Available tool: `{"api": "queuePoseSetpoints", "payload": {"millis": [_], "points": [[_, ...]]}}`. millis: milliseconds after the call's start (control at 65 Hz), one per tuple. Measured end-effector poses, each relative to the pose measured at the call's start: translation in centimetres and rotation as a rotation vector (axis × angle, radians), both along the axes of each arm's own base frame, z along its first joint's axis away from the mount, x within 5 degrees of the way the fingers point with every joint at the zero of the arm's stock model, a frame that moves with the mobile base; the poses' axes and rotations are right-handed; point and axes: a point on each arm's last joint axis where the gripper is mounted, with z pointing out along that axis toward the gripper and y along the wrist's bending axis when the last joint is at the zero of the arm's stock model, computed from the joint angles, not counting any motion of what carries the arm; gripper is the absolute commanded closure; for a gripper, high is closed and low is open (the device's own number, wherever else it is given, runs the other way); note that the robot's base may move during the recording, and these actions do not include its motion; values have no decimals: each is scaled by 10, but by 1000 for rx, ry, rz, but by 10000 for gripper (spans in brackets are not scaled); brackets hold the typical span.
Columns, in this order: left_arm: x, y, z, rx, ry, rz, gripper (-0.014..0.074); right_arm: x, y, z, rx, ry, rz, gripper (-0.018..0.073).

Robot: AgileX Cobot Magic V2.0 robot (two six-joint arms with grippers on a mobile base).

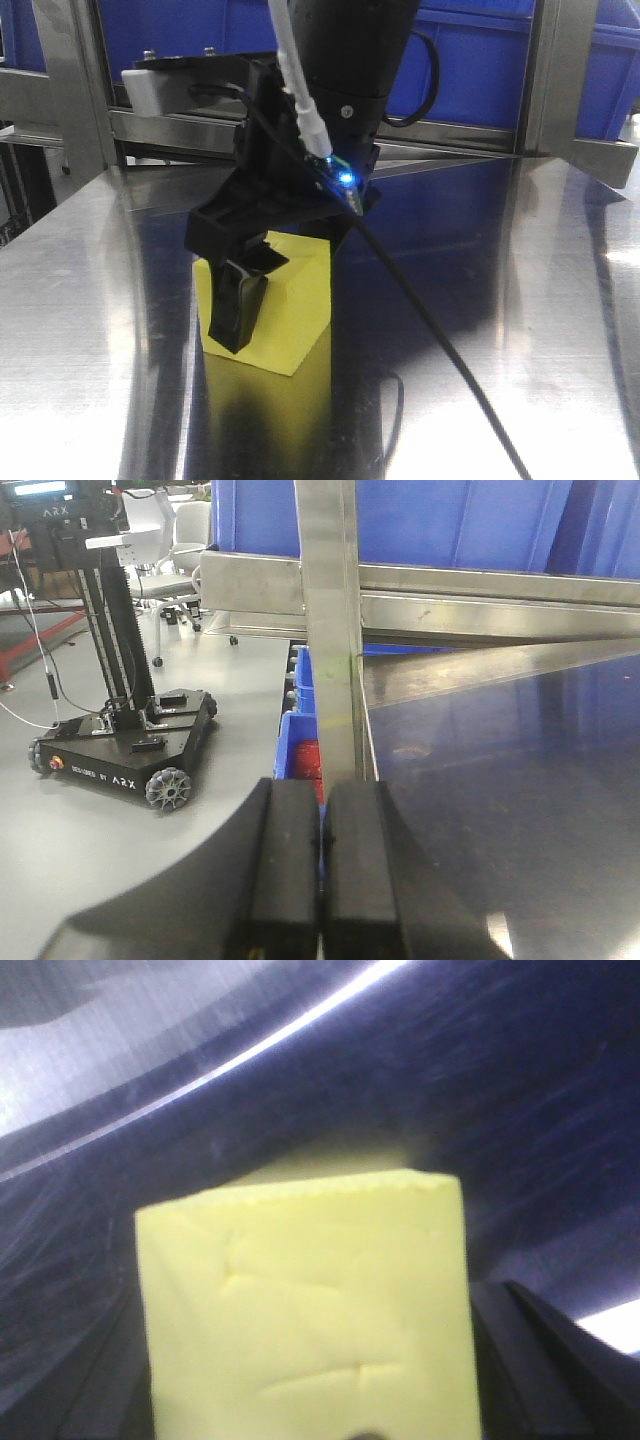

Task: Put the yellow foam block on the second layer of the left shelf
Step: 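Lower the right gripper around the yellow foam cube and close it, then lift the yellow cube with the right gripper up off the table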

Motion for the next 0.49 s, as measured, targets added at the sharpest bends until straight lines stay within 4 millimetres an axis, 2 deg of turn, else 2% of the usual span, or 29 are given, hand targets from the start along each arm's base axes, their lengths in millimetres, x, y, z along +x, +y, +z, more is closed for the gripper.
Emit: {"api": "queuePoseSetpoints", "payload": {"millis": [108,216,277,339,493], "points": [[0,0,0,0,0,0,460,0,1,-1,4,-2,-2,52],[0,0,0,0,0,0,460,0,0,2,8,-6,-1,199],[0,0,0,0,0,0,460,0,0,5,14,-14,0,252],[0,0,0,0,0,0,460,-2,-2,12,28,-28,0,284],[0,0,0,0,0,0,460,-8,-9,41,98,-98,-4,288]]}}
